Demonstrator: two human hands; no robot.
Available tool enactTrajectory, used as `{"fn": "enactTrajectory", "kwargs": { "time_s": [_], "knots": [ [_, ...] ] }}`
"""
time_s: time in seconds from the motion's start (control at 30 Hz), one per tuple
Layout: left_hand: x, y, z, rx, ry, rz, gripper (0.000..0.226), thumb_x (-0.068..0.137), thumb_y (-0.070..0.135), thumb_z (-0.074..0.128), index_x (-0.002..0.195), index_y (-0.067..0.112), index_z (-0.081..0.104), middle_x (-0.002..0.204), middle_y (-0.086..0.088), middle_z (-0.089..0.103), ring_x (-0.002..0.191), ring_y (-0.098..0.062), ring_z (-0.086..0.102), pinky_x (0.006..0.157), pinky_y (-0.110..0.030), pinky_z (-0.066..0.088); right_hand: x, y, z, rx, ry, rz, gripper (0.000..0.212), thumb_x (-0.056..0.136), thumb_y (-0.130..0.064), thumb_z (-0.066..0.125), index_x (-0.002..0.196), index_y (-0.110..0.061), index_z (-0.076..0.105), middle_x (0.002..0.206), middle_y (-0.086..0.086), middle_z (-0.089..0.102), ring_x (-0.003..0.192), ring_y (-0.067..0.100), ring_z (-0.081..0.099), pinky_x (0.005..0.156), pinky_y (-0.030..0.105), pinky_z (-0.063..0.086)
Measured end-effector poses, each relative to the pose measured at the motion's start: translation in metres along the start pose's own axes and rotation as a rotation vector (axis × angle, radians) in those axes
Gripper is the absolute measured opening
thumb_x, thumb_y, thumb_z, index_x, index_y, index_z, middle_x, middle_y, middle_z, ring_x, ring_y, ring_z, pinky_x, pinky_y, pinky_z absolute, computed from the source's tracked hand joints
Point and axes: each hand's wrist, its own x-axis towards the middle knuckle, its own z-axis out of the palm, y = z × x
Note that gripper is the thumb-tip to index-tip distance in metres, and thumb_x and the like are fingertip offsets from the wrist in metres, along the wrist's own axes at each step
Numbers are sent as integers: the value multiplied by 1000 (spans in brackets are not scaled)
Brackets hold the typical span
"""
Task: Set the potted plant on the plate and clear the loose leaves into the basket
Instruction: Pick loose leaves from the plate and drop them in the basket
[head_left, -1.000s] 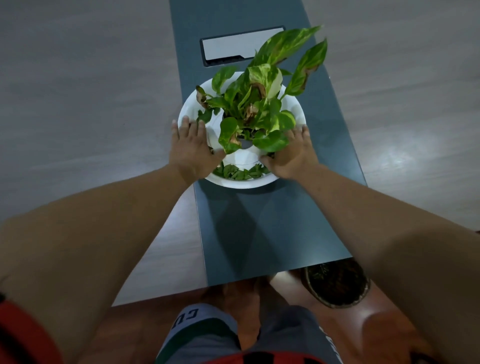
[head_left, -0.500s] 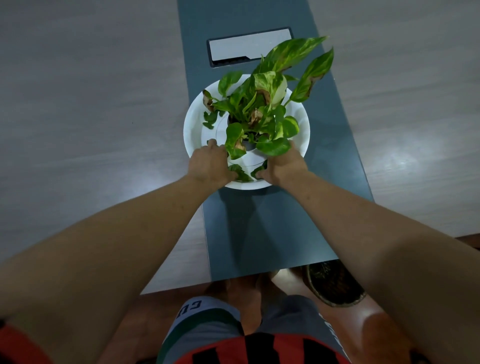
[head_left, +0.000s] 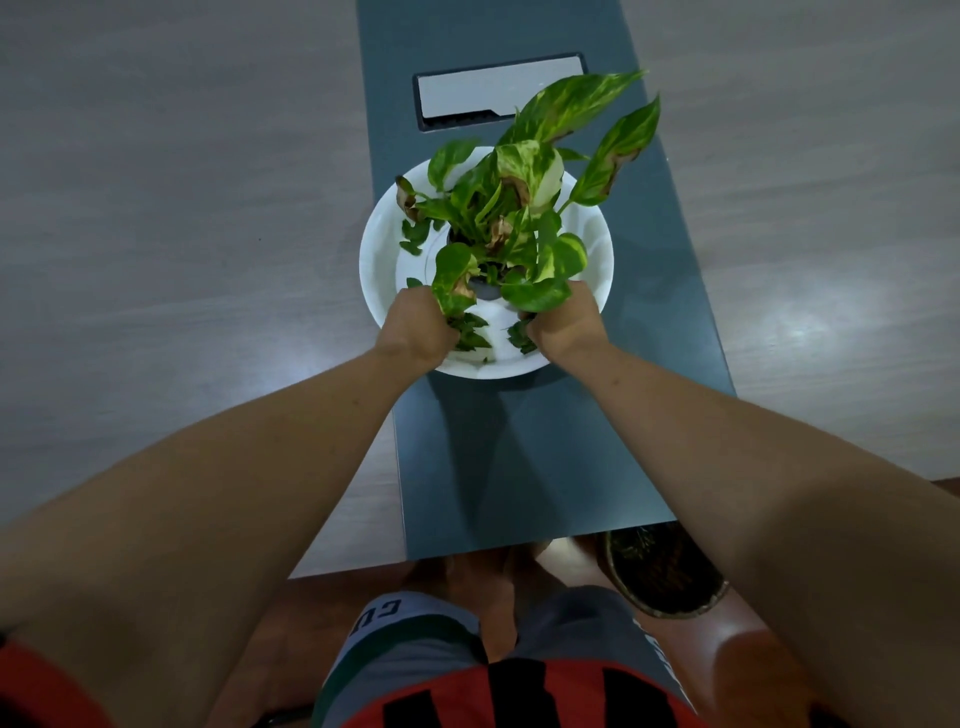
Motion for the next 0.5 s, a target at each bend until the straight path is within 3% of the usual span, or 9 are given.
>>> {"fn": "enactTrajectory", "kwargs": {
  "time_s": [0.1, 0.2, 0.4, 0.5],
  "knots": [
    [-1, 2, -7, -111, 62, -69, 22, 74, 10, 73, 94, 0, 73, 96, -15, 73, 89, -31, 70, 82, -44, 60, 1, -2, -13, 64, -10, 18, 22, 86, -12, 65, 106, -4, 69, 110, 12, 71, 107, 29, 64, 88, 30, 50],
    [-5, 6, -11, -172, 57, -131, 28, 74, 13, 77, 99, 1, 73, 100, -15, 74, 93, -30, 70, 86, -43, 58, 2, -1, -26, 104, -54, 48, 36, 85, -17, 71, 118, -3, 66, 121, 14, 67, 116, 29, 61, 96, 32, 47],
    [-13, 6, -13, -339, 50, -211, 31, 65, 17, 81, 89, 0, 71, 99, -16, 75, 96, -32, 71, 87, -47, 58, -1, 2, -30, 105, -66, 94, 27, 78, -23, 78, 97, -4, 76, 97, 13, 75, 93, 28, 69, 83, 29, 52],
    [-20, 11, -14, -424, 68, -240, 17, 69, 8, 80, 72, 14, 63, 99, -20, 74, 94, -36, 71, 83, -50, 59, -5, 2, -33, 236, -90, 151, 17, 74, -22, 83, 84, -12, 74, 84, 4, 68, 78, 20, 63, 70, 24, 44]
  ]
}}
